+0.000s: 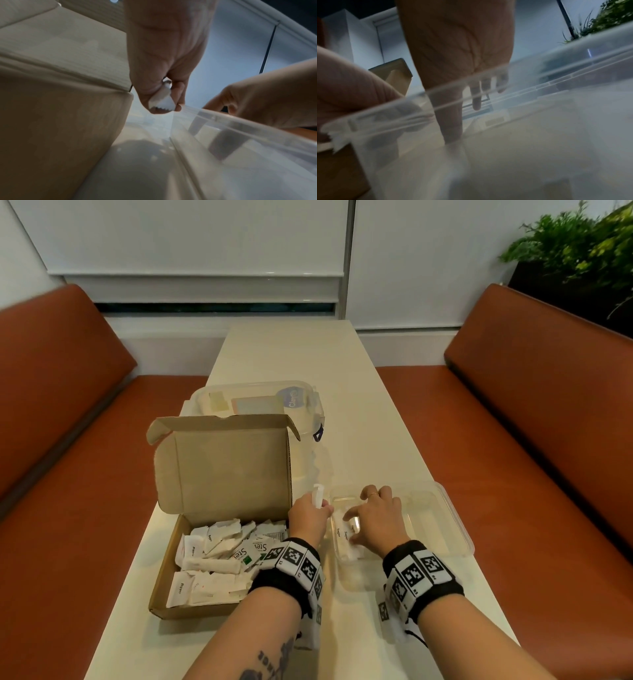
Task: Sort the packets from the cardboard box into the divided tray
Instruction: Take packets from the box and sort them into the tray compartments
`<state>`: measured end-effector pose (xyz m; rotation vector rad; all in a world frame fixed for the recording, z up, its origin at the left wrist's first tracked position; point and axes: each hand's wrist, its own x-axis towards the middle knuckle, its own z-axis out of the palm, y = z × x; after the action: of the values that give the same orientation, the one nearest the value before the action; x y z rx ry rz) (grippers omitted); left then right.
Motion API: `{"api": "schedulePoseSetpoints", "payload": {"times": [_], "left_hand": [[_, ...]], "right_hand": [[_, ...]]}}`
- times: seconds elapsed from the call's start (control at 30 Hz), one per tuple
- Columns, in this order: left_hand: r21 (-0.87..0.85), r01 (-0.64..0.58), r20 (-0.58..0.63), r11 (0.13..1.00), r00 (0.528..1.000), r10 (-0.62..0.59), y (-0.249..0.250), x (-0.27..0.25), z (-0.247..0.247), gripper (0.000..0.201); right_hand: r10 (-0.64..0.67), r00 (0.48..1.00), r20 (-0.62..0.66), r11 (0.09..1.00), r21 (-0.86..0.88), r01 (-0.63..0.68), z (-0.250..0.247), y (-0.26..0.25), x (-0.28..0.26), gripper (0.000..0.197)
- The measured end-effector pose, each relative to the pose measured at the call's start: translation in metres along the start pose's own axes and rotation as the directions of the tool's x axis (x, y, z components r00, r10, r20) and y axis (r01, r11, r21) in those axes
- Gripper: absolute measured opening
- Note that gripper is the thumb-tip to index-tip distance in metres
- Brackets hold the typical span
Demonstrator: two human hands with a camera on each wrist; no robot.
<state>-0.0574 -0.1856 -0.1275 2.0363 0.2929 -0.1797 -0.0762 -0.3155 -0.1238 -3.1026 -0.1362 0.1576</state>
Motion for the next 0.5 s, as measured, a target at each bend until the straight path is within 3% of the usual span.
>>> {"api": "schedulePoseSetpoints", "payload": {"times": [0.2, 0.27, 0.33, 0.4, 0.5], "left_hand": [[0.012, -0.014, -0.013, 1.0, 1.0, 0.014, 0.001, -0.001, 0.0, 0.01], [-0.017, -0.001, -0.071, 1.0, 0.997, 0.0, 0.002, -0.001, -0.001, 0.026], [-0.109, 0.0, -0.118, 0.994, 0.993, -0.013, 0.004, 0.0, -0.002, 0.029], [-0.29, -0.042, -0.103, 0.956, 0.995, 0.012, 0.011, -0.002, -0.002, 0.022], [-0.518, -0.046, -0.026, 0.854, 0.999, 0.038, 0.024, -0.007, -0.004, 0.022]], "right_hand": [[0.011, 1.0, -0.024, 0.998, 0.068, -0.009, 0.003, 0.002, -0.003, 0.039], [0.059, 0.995, -0.075, 0.983, 0.179, -0.045, 0.0, 0.003, -0.001, 0.035], [0.117, 0.985, -0.13, 0.942, 0.329, -0.069, -0.005, 0.003, 0.0, 0.026], [0.159, 0.976, -0.148, 0.851, 0.522, -0.06, -0.013, 0.001, 0.002, 0.018], [0.194, 0.977, -0.089, 0.6, 0.799, -0.046, -0.024, -0.006, 0.001, 0.013]]}}
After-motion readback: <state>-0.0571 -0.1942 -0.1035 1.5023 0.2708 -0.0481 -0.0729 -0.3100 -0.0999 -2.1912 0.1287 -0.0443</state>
